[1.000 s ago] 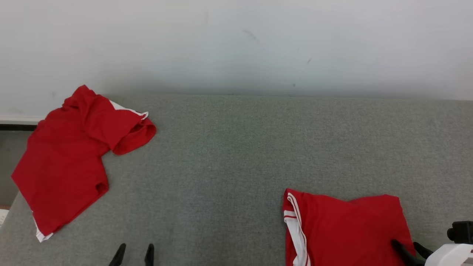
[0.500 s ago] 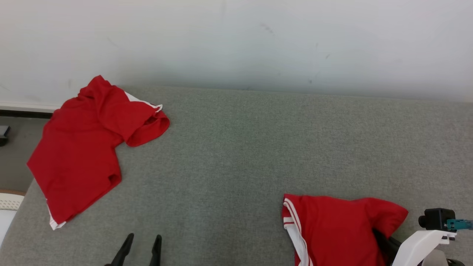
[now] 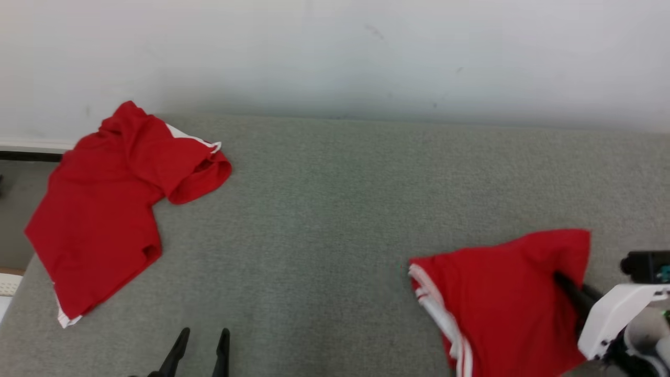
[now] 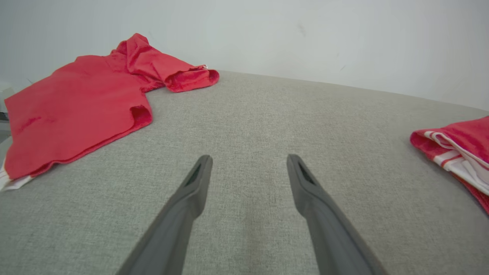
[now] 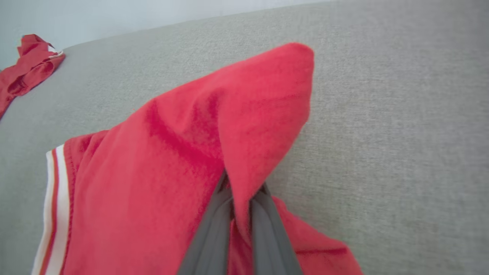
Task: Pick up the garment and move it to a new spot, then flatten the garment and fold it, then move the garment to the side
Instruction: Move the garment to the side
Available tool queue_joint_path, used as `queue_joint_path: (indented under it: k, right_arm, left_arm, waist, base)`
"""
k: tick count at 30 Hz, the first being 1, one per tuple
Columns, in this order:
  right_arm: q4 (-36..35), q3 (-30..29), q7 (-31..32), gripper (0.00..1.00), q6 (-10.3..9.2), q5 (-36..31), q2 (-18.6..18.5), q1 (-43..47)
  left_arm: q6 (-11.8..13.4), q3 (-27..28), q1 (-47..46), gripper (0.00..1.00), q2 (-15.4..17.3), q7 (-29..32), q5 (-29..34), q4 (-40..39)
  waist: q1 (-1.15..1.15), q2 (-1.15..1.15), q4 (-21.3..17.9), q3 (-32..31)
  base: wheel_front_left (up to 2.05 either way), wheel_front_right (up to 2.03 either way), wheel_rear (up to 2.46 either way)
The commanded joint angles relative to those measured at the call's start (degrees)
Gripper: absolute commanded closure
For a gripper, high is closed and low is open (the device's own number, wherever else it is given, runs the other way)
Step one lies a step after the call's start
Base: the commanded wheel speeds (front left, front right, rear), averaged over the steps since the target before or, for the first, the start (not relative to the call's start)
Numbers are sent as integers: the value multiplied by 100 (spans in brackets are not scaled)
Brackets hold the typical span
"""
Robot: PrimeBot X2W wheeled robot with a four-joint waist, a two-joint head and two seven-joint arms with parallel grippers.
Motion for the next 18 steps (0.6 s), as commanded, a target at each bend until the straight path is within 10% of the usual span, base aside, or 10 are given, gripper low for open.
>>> queue_joint_path:
  k: [1, 18]
  right_arm:
    - [162, -65, -113, 100, 0, -118, -159, -248]
    - [2554, -1456, -954, 100, -5, -1691, -985, -2472]
  left_arm:
    - [11, -4, -92, 0, 27, -1, 0, -52]
    - [10, -677, -1312, 0, 679, -1, -248, -537]
  waist:
    - [0, 0, -149, 161]
    - [0, 0, -334, 1694]
  base:
    - [0, 0, 0]
    - [0, 0, 0]
